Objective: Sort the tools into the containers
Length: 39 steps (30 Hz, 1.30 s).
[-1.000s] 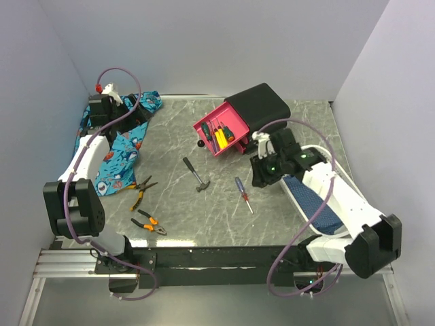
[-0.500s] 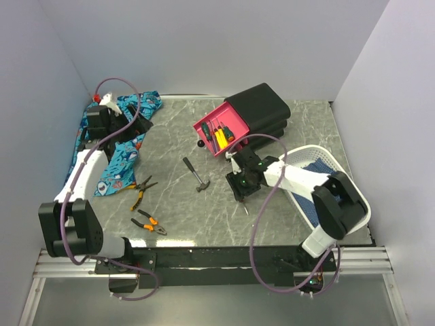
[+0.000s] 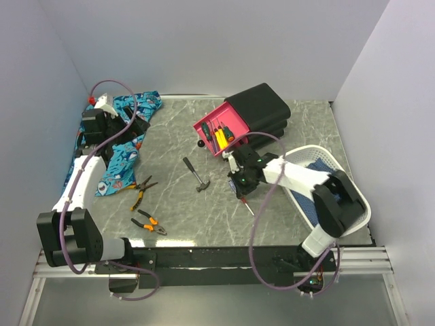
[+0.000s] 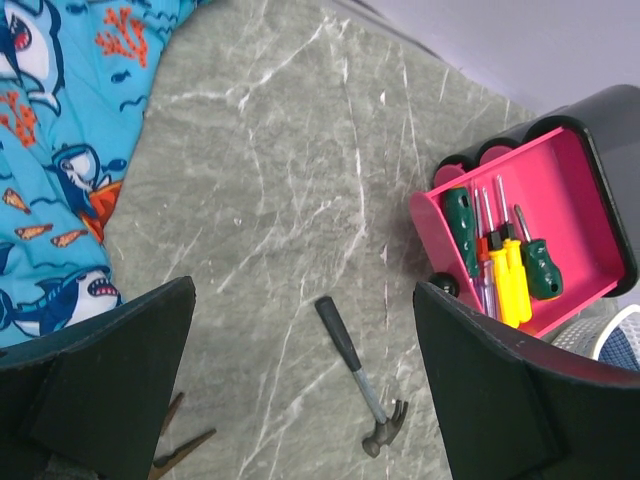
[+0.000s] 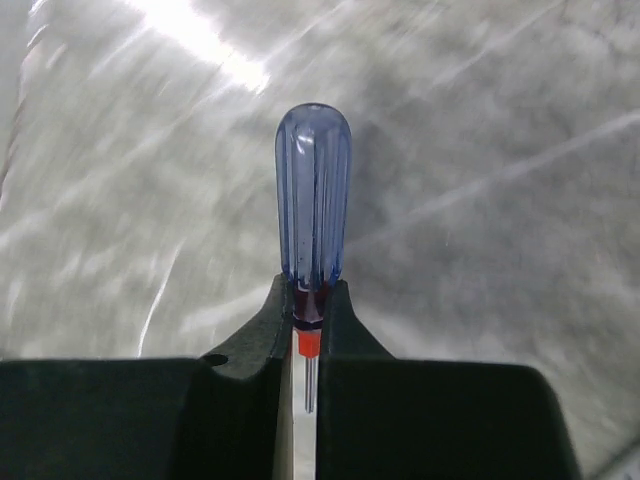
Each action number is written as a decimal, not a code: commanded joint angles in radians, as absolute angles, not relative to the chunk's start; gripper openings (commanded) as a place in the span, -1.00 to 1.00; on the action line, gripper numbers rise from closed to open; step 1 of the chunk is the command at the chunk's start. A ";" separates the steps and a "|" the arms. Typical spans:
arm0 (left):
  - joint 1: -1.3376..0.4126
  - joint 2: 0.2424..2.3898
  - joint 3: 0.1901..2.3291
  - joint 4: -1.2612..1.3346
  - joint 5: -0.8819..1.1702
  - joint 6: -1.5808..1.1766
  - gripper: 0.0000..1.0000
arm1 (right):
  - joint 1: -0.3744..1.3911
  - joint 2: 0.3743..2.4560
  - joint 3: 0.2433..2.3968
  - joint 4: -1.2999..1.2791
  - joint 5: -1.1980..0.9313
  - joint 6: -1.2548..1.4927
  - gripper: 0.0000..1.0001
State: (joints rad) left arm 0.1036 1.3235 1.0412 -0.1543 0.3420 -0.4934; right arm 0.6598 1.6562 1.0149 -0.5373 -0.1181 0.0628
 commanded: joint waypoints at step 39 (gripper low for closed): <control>0.083 1.362 0.986 -0.091 0.383 -0.509 0.94 | 0.557 1.934 1.747 -0.322 0.232 -0.248 -1.00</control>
